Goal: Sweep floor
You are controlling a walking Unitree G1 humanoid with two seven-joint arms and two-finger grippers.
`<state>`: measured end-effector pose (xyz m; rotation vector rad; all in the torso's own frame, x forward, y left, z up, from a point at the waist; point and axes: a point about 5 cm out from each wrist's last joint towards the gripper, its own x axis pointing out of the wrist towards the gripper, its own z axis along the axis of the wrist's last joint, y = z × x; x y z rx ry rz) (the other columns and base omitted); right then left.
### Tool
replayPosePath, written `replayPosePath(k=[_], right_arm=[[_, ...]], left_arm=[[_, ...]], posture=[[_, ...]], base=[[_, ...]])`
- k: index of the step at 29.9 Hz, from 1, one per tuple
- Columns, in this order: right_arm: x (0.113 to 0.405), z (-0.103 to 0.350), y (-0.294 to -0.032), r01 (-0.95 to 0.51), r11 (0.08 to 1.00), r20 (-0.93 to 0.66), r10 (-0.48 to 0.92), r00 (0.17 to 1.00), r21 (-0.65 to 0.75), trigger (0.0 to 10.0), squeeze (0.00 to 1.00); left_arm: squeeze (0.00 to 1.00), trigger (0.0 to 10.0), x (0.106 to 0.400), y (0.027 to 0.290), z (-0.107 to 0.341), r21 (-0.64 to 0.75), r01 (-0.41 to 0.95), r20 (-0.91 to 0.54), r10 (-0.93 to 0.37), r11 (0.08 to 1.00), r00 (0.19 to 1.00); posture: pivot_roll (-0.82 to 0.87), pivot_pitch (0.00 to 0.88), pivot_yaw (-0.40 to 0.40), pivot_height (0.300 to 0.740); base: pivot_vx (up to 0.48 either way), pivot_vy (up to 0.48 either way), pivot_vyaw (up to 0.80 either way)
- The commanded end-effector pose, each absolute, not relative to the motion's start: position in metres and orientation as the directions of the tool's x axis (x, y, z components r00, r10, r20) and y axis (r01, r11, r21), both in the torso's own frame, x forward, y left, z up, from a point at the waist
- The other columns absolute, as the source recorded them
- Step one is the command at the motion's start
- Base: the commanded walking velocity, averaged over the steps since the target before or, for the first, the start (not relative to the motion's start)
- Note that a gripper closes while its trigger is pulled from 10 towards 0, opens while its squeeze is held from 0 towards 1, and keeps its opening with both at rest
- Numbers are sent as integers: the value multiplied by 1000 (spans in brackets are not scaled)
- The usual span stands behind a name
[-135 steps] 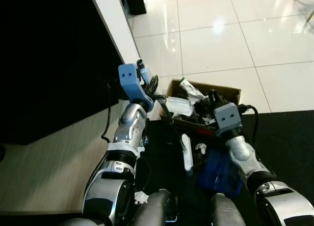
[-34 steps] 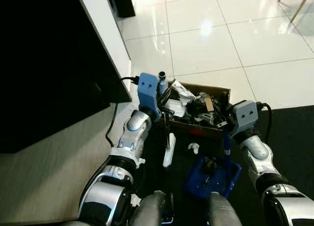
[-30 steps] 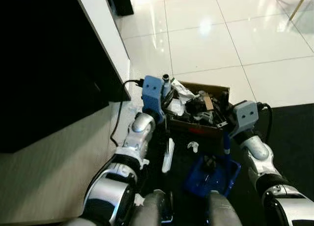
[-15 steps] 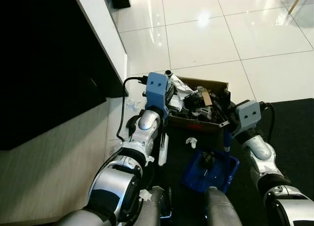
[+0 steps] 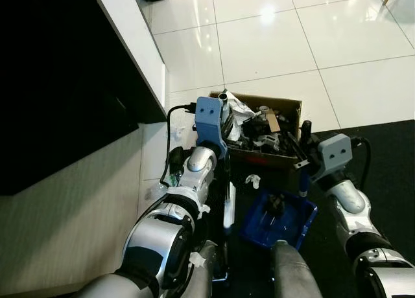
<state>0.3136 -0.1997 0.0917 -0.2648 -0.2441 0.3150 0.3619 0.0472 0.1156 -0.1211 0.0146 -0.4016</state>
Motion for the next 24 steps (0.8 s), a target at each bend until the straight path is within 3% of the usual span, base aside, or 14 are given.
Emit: replayPosePath(k=[1, 11, 24], right_arm=[[304, 75, -208, -278, 916, 113, 321, 940, -288, 10000, 0], [307, 97, -240, -106, 920, 197, 191, 962, -376, 10000, 0], [307, 93, -220, -187, 896, 190, 282, 940, -402, 10000, 0]], left_arm=[[0, 10000, 357, 15, 127, -161, 441, 58, -438, 883, 897], [0, 10000, 363, 10, 142, -243, 442, 100, -431, 863, 897], [0, 10000, 347, -14, 126, -349, 545, 59, -563, 762, 825]], posture=[[-174, 295, 163, 740], [-178, 278, 166, 740], [-188, 272, 157, 740]], base=[[0, 0, 0], [0, 0, 0], [0, 0, 0]])
